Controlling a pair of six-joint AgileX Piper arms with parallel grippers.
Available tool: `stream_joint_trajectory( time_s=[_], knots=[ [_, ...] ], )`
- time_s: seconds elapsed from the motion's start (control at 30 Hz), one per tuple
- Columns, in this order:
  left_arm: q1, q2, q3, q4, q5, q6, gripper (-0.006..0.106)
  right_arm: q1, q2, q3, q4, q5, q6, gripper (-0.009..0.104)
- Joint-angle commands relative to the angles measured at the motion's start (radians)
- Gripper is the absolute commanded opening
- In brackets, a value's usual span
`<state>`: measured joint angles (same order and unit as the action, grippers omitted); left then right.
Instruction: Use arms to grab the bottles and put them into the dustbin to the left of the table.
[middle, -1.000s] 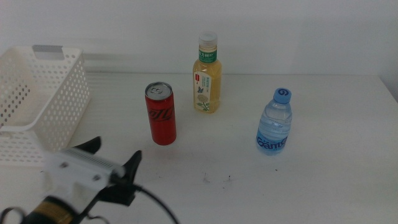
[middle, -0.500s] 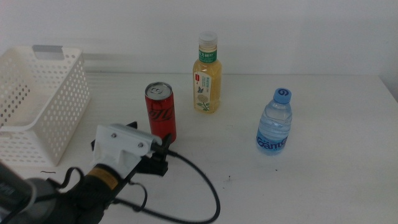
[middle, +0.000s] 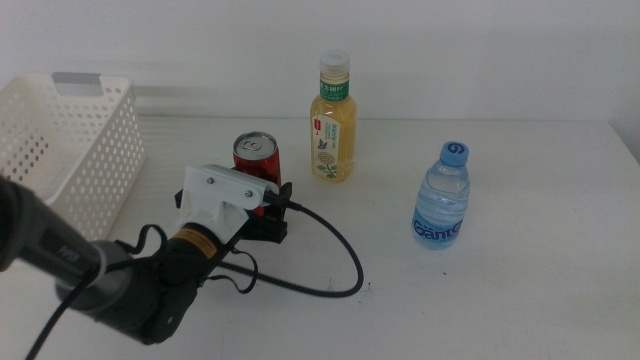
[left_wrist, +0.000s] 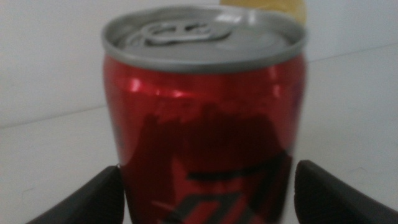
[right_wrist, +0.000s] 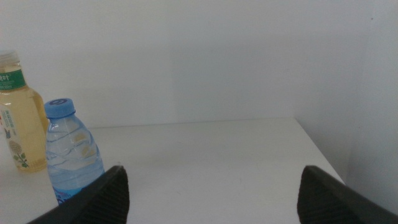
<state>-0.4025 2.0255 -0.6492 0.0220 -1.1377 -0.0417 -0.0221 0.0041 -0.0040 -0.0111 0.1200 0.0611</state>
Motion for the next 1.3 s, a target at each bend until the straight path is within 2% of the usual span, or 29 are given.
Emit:
stream_joint_trajectory(
  time_s=[0.0, 0.47, 0.57, 0.73, 0.83, 0.9, 1.07, 1.2, 1.27],
  knots=[
    [0.005, 0.029, -0.037, 0.001, 0.006, -0.013, 0.093, -0.008, -0.004, 0.004, -0.010, -0.013, -0.005, 0.093],
    [0.005, 0.138, -0.131, -0.003, -0.001, -0.013, 0.092, -0.008, -0.004, 0.004, -0.010, -0.013, -0.005, 0.093],
    [0.005, 0.138, -0.131, -0.003, -0.012, -0.013, 0.083, -0.008, -0.004, 0.004, -0.010, -0.013, -0.005, 0.093],
    [0.005, 0.138, -0.129, 0.032, -0.078, -0.009, 0.048, -0.008, -0.004, 0.004, -0.010, -0.013, -0.005, 0.093],
    [0.005, 0.119, -0.095, 0.069, -0.083, -0.007, 0.030, -0.008, -0.004, 0.004, -0.010, -0.013, -0.005, 0.093],
    [0.005, 0.085, -0.043, 0.076, -0.083, -0.007, 0.023, -0.008, -0.004, 0.004, -0.010, -0.013, -0.005, 0.093],
    [0.005, -0.069, 0.110, 0.037, -0.083, -0.007, 0.021, -0.008, -0.004, 0.004, -0.010, -0.013, -0.005, 0.093],
    [0.005, -0.248, 0.202, 0.047, -0.083, -0.011, 0.021, -0.008, -0.004, 0.004, -0.010, -0.013, -0.005, 0.093],
    [0.005, -0.353, 0.208, 0.049, 0.043, -0.013, 0.021, -0.008, -0.004, 0.004, -0.010, -0.013, -0.005, 0.093]
  ],
)
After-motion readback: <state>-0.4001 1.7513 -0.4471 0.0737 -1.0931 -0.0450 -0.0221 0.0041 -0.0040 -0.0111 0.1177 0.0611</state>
